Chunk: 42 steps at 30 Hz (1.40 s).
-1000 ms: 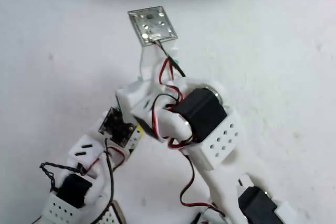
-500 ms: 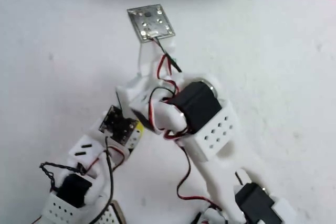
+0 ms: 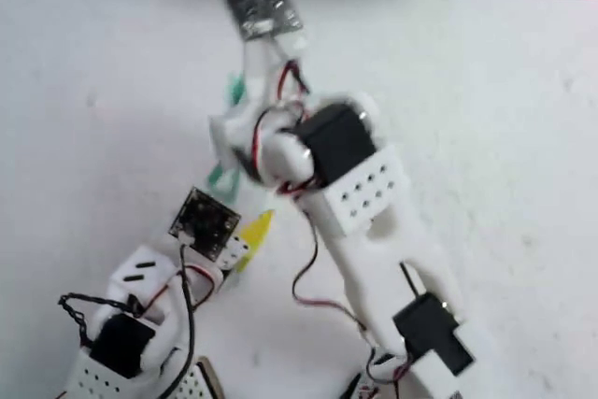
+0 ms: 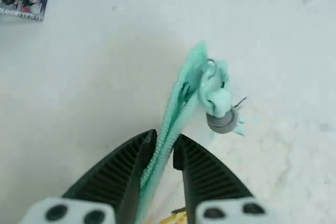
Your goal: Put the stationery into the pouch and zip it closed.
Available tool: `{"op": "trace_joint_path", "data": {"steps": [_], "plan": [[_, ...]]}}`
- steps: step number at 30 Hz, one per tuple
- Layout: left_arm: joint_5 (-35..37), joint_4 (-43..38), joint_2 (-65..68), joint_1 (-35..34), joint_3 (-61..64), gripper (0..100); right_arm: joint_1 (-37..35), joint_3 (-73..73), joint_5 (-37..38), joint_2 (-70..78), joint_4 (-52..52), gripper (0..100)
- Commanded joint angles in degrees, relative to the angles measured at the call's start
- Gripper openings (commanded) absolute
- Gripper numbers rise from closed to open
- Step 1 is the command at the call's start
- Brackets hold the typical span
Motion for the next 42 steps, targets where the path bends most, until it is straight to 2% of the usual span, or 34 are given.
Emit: {"op": "trace_joint_path", "data": {"steps": [1, 9, 12, 21, 26, 28, 36, 42], "plan": [[-0.62, 1.14, -0.48, 0.75, -3.16, 23, 4.18, -5.01, 0.62, 1.19, 0.66, 1.6], [-0.62, 1.58, -0.48, 0.48, -3.96, 23, 4.62, -12.66, 1.05, 5.85, 0.66, 1.6], [-0.18, 4.66, -0.48, -1.63, -8.0, 23, 4.62, -13.19, 3.16, 6.29, 0.75, 1.6], [0.0, 6.24, -0.48, -9.1, -15.3, 23, 7.69, -13.1, 17.58, 5.93, 1.01, 1.6], [10.81, 3.87, -0.48, -19.03, -16.53, 25, 10.33, -13.1, 34.64, 5.23, 1.01, 1.6], [12.84, 1.32, -0.48, -21.49, -14.77, 28, 10.07, -13.01, 40.18, 4.35, 1.1, 1.6], [11.78, -4.75, -0.4, -20.26, -9.23, 28, 9.8, -10.29, 48.88, -1.45, 1.36, 1.6], [7.03, -4.31, -0.22, -15.16, -8.97, 28, 5.85, 11.08, 62.77, -12.18, 1.36, 1.7]]}}
